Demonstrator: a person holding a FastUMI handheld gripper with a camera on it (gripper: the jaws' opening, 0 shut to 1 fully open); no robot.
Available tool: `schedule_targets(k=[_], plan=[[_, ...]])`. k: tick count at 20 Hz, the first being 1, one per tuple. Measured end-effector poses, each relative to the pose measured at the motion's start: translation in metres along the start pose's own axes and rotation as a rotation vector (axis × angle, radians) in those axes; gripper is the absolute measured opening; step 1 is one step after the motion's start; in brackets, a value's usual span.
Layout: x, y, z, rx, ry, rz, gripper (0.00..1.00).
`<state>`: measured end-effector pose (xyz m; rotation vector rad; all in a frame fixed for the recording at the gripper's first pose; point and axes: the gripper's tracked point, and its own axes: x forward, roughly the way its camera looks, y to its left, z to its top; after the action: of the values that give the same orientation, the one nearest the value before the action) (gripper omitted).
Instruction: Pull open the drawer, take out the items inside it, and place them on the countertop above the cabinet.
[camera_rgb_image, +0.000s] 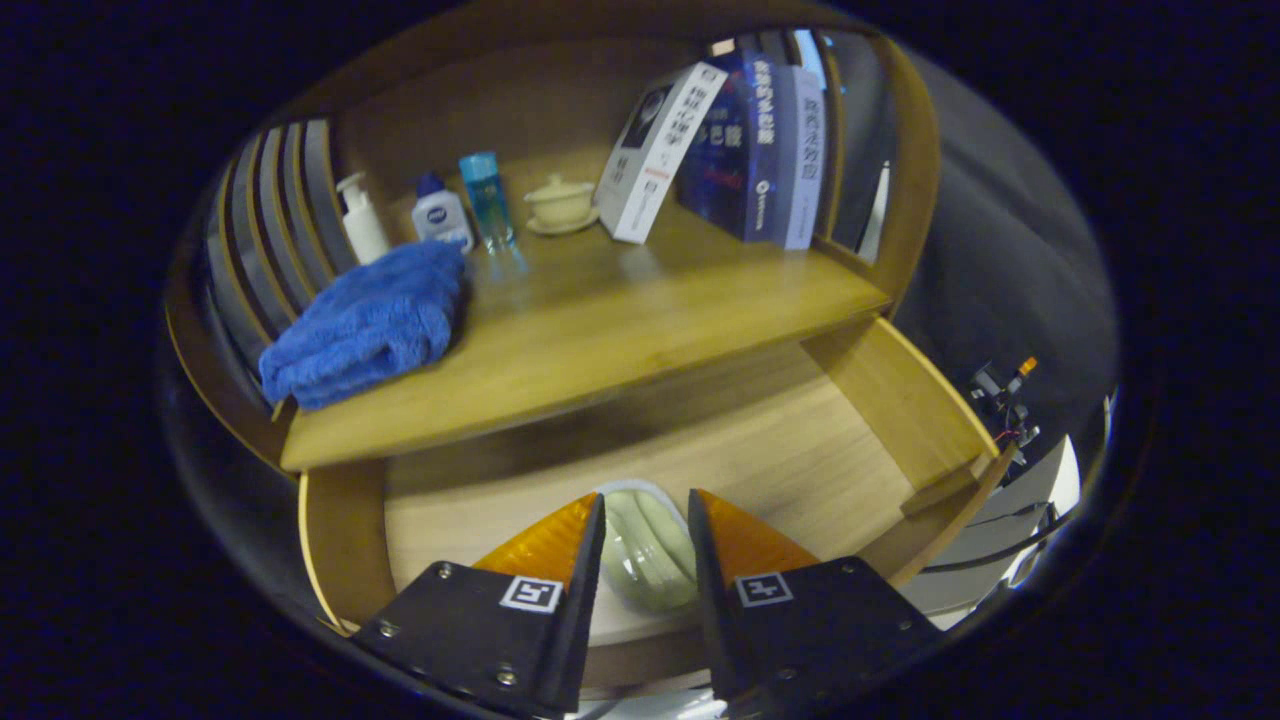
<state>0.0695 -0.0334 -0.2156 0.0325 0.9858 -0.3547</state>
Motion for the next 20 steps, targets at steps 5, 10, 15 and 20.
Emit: schedule_targets(k=[5, 10, 15, 20], plan=[[0.016, 0.002, -0.026, -0.035, 0.086, -0.009, 0.49], [0.035, 0.002, -0.043, -0.075, 0.150, 0.006, 0.49], [0.038, -0.001, -0.039, -0.039, 0.103, 0.025, 0.40], [0.041, -0.001, -0.036, -0.059, 0.056, 0.039, 0.26]])
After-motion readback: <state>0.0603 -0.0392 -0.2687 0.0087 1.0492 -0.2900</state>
